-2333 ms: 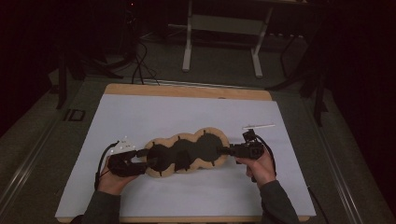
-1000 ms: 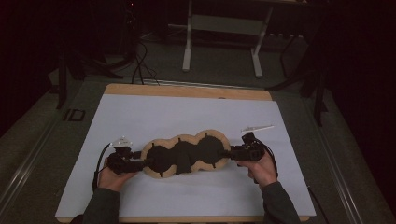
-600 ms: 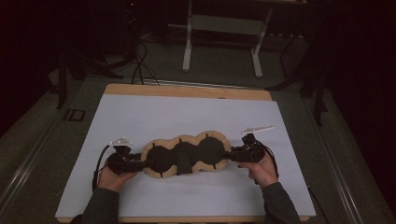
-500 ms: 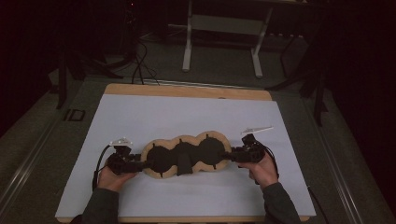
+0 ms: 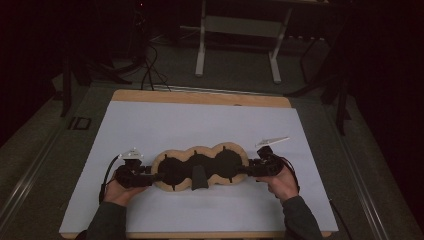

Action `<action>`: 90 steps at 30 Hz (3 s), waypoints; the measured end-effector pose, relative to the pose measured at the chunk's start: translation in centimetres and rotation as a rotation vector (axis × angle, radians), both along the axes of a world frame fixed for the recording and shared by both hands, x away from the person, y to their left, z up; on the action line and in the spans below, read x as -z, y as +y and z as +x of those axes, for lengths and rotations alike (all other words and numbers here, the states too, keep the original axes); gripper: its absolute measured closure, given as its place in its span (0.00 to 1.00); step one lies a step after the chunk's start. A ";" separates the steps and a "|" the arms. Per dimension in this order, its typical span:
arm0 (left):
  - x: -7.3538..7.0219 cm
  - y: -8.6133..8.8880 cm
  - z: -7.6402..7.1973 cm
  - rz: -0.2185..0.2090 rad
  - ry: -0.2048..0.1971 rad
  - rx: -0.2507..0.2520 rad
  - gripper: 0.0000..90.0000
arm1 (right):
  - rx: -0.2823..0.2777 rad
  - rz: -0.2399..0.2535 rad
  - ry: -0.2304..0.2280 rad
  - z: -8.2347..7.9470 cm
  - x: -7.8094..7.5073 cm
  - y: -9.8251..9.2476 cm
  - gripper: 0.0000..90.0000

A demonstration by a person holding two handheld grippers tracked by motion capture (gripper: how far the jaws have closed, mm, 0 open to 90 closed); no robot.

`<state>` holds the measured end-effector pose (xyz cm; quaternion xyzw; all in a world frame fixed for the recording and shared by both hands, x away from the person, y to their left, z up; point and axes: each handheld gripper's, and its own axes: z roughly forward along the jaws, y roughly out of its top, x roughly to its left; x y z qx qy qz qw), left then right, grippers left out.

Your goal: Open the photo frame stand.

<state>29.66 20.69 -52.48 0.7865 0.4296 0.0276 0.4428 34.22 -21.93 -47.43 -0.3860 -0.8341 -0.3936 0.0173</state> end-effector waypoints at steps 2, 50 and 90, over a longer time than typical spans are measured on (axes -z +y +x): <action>-0.1 0.0 -0.1 -0.007 -0.015 -0.002 0.58 | 0.000 -0.014 -0.003 0.0 0.1 0.0 0.56; -1.9 -4.4 0.5 0.188 -0.352 -0.051 0.64 | 0.130 -0.122 -0.187 0.5 3.1 -1.2 0.46; -2.7 -4.8 -0.7 0.223 -0.297 0.012 0.60 | 0.119 -0.048 -0.123 -1.1 3.2 -2.9 0.44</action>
